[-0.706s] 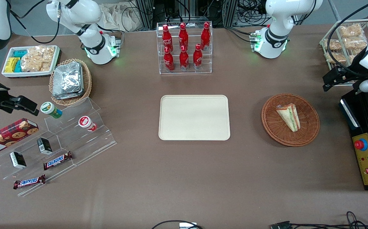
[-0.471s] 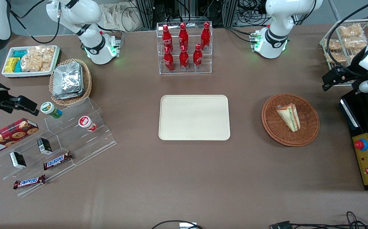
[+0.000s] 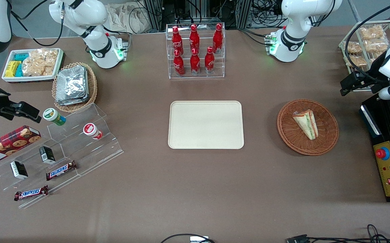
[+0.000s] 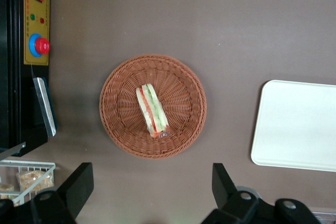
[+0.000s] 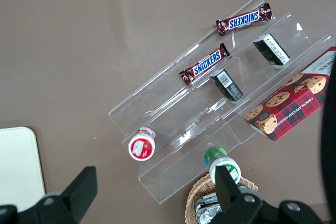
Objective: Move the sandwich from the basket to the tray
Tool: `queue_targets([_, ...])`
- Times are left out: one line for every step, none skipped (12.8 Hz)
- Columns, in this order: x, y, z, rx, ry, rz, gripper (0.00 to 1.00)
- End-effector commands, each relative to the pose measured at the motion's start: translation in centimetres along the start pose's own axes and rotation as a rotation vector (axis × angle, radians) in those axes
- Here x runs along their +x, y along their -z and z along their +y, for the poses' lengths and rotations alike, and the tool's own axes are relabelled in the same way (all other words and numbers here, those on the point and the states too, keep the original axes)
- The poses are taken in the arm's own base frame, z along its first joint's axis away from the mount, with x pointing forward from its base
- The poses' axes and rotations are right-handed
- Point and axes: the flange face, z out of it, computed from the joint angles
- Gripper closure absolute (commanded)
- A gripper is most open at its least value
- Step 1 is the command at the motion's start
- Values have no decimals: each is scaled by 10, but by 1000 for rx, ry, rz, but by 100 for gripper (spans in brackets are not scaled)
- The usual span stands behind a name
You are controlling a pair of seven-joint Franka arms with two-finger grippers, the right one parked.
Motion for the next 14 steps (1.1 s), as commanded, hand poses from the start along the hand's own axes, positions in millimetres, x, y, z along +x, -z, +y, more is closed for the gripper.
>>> queue_targets([14, -27, -37, 9, 65, -77, 0])
queue_targets([16, -32, -50, -4, 80, -84, 0])
queue_targets([16, -41, -52, -8, 81, -88, 0])
queue_targets([13, -49, -53, -9, 84, -62, 0])
queue_targets([7, -61, -51, -5, 83, -36, 0])
queue_targets([7, -76, -51, -5, 83, -13, 0])
queue_targets([5, -97, -49, -4, 80, -25, 0])
queue_targets([1, -116, -50, -8, 86, -44, 0])
queue_targets([0, -125, -49, -12, 85, -43, 0])
queue_targets([-1, -138, -48, -11, 82, -44, 0])
queue_targets([-9, -154, -48, -9, 83, -27, 0])
queue_targets([-23, -173, -48, -6, 86, 21, 0])
queue_targets([-39, -195, -50, -4, 90, 63, 0])
queue_targets([-47, -220, -52, -5, 99, 69, 0])
